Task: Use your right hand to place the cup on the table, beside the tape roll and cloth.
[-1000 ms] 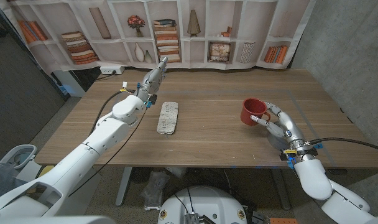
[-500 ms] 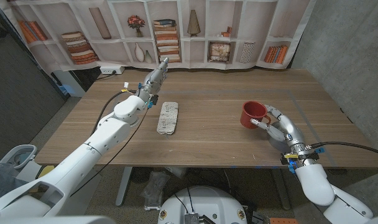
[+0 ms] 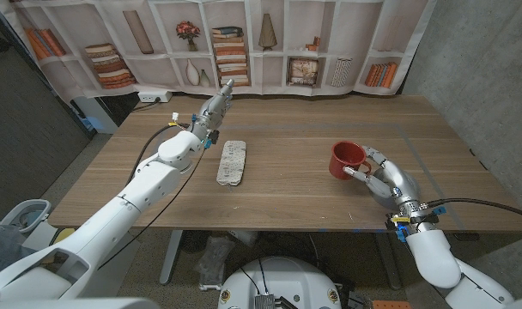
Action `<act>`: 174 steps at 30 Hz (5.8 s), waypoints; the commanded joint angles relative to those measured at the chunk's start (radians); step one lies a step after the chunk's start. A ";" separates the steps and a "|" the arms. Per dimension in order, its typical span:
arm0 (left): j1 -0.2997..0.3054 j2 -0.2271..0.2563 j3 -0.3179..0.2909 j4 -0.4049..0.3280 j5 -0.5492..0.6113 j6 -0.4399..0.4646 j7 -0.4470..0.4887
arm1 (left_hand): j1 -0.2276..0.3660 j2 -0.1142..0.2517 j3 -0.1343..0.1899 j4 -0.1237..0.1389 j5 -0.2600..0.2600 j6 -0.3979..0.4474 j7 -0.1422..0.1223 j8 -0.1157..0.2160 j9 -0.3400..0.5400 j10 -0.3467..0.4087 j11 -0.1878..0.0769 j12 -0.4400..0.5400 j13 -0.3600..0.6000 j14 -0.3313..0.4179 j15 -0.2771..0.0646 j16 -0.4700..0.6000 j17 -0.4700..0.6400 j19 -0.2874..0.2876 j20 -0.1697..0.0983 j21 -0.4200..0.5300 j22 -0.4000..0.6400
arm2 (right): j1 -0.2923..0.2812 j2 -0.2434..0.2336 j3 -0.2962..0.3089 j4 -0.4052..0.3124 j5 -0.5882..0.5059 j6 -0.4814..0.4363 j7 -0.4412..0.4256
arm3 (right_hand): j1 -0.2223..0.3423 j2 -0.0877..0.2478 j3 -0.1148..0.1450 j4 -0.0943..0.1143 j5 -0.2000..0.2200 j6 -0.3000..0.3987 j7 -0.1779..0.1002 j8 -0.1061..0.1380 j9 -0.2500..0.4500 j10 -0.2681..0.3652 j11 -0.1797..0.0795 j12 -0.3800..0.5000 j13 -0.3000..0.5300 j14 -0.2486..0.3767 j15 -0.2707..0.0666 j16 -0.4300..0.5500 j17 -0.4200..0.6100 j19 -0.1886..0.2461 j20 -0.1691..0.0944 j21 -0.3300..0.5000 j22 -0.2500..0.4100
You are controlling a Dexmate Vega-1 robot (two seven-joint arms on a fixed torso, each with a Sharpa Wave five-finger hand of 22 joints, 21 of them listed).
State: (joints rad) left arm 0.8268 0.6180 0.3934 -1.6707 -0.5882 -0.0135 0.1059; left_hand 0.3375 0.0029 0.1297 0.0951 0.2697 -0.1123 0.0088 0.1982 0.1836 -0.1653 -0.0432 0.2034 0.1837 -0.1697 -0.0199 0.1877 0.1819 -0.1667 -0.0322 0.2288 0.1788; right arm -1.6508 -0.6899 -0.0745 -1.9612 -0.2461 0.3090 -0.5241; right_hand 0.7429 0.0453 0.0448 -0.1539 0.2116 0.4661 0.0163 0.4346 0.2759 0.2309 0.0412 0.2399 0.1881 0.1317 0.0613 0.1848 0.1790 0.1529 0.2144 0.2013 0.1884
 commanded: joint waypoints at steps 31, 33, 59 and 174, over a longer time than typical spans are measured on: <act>-0.003 0.002 0.002 -0.013 0.006 0.003 0.004 | 0.007 0.015 -0.010 -0.002 -0.001 -0.001 0.001 0.000 0.006 -0.004 0.004 -0.002 0.004 -0.028 0.006 0.001 0.002 -0.060 -0.003 -0.010 0.005 | 0.035 0.025 -0.084 0.093 -0.035 0.065 -0.054 | 0.088 0.083 0.037 0.020 0.002 0.167 -0.156 0.009 0.142 0.000 -0.006 -0.007 0.003 -0.003 0.003 0.000 0.003 0.011 0.002 0.005 0.001; 0.000 0.003 0.002 -0.017 0.006 0.004 0.006 | 0.007 0.015 -0.010 -0.002 -0.001 -0.002 0.000 0.000 0.006 -0.005 0.004 -0.002 0.004 -0.028 0.007 0.000 0.002 -0.060 -0.003 -0.011 0.005 | 0.036 0.026 -0.087 0.099 -0.036 0.071 -0.059 | 0.088 0.083 0.038 0.020 0.002 0.168 -0.156 0.010 0.142 0.000 -0.008 -0.008 0.003 -0.003 0.003 0.000 0.003 0.012 0.002 0.005 0.001; 0.019 0.017 0.002 -0.080 0.023 0.031 0.037 | 0.009 0.017 -0.014 -0.002 -0.002 -0.001 -0.001 0.000 0.006 0.004 0.005 0.001 0.004 -0.027 0.006 0.001 0.002 -0.059 -0.004 -0.013 0.005 | 0.029 0.022 -0.125 0.135 -0.103 0.044 -0.137 | 0.090 0.085 0.043 0.022 0.000 0.165 -0.160 0.005 0.145 -0.003 -0.010 -0.010 0.003 -0.009 0.000 -0.001 0.004 0.009 0.002 0.004 0.001; -0.030 -0.012 0.033 -0.045 0.028 0.058 0.021 | 0.013 0.026 -0.030 -0.004 -0.004 0.001 -0.003 0.000 0.005 0.003 0.001 -0.001 0.004 -0.029 0.007 0.000 0.002 -0.058 0.006 -0.020 0.006 | 0.059 -0.091 -0.239 0.148 -0.052 -0.093 -0.178 | -0.018 0.033 0.024 0.058 -0.004 -0.159 -0.156 -0.222 0.053 -0.112 -0.009 -0.035 0.007 -0.078 0.010 -0.003 0.011 -0.047 0.002 -0.003 0.001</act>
State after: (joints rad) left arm 0.7911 0.6062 0.4249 -1.7172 -0.5584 0.0484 0.1286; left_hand 0.3465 0.0202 0.1048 0.0924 0.2664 -0.1123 0.0088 0.1982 0.1836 -0.1653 -0.0432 0.2034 0.1837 -0.1697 -0.0199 0.1877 0.1819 -0.1667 -0.0322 0.2136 0.1788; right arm -1.5773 -0.7677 -0.3235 -1.7840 -0.3106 0.2474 -0.7319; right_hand 0.7349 0.0801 0.0735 -0.0969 0.2051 0.3138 -0.1360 0.2137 0.3254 0.1245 0.0286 0.2089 0.1933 0.0655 0.0662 0.1848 0.1886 0.1128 0.2181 0.2013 0.1886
